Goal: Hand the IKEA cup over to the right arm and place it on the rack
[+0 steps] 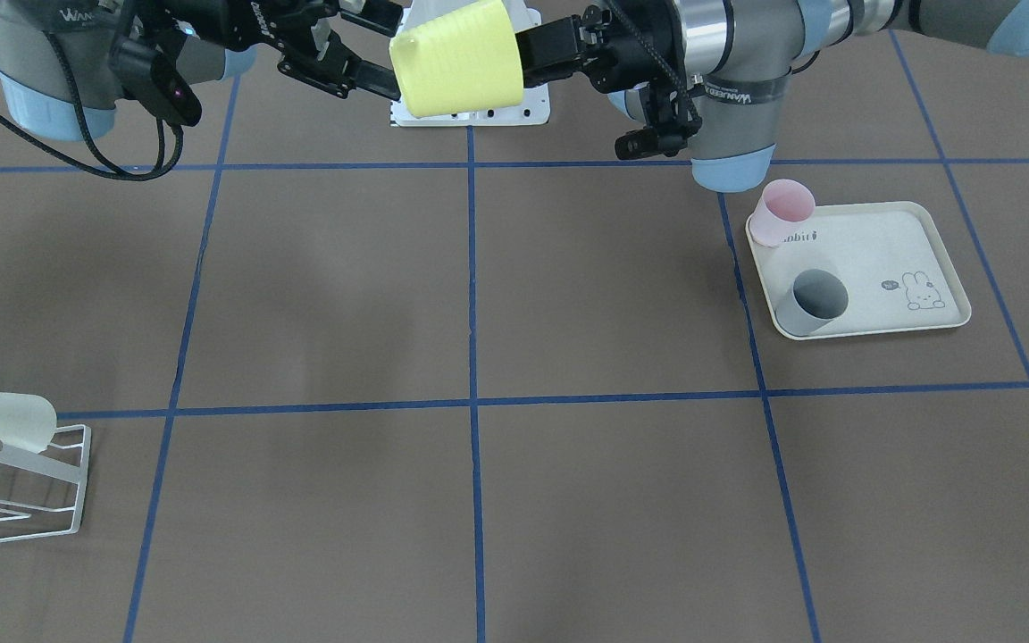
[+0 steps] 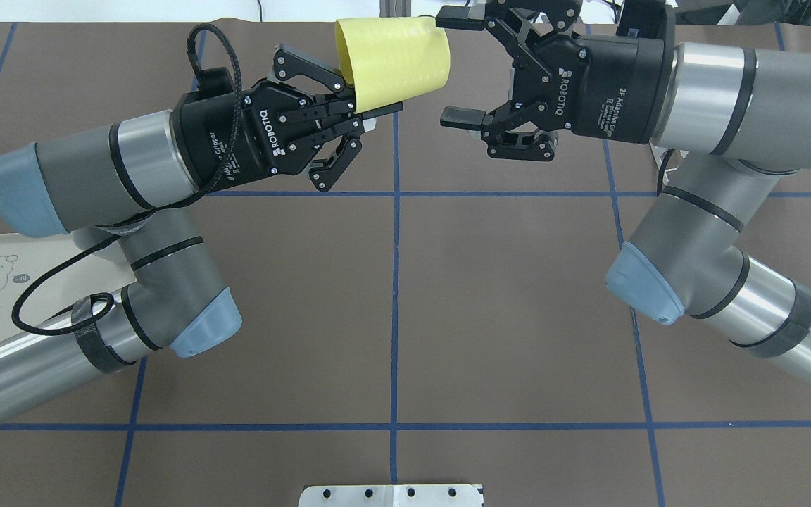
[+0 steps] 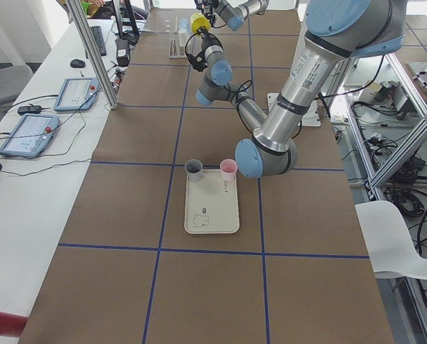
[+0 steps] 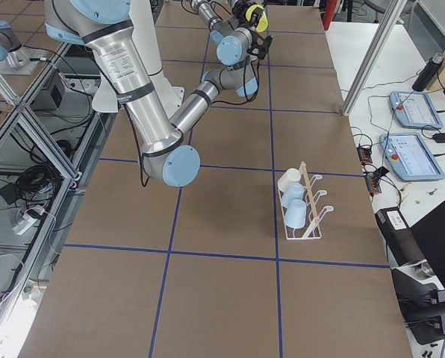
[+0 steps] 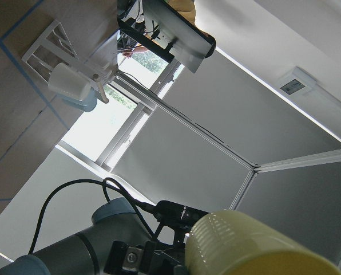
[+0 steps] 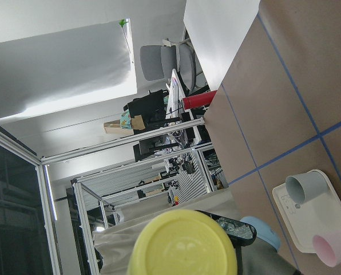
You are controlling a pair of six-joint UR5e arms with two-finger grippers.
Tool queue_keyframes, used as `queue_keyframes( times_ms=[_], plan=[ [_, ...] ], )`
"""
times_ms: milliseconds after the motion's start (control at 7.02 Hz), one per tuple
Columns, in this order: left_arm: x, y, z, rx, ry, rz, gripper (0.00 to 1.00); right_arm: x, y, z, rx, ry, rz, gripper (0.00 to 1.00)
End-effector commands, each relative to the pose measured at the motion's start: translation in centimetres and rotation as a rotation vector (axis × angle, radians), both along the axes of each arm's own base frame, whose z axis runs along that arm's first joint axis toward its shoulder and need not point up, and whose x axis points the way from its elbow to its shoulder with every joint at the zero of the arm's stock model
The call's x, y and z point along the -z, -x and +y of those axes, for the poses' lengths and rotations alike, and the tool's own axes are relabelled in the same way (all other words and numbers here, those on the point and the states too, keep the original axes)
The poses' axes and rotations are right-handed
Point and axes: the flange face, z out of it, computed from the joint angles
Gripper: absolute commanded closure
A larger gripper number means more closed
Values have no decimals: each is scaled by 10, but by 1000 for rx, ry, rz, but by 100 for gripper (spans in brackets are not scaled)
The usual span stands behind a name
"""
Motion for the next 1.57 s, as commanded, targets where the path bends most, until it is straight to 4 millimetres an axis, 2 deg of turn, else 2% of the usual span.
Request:
queue_keyframes(
  times_ms=[0,712,855,997,1140,1282,1425],
  plan=[
    [3,-4,5,-12,-4,5,100,0,3,2,3,3,-3,2],
    [7,-10,11,-27,-9,11,100,1,4,3,6,1,-5,2],
    [7,-10,12,-29,-10,13,100,1,4,4,8,1,-7,10],
    [7,-10,13,-30,-10,13,100,2,4,4,9,1,-8,31],
    [7,-11,13,-30,-8,10,92,1,5,5,12,2,-7,65],
    [6,-10,12,-30,-7,11,57,2,4,7,12,-1,-10,91],
    [7,-10,12,-31,-6,11,23,2,4,7,13,-2,-10,100]
  ],
)
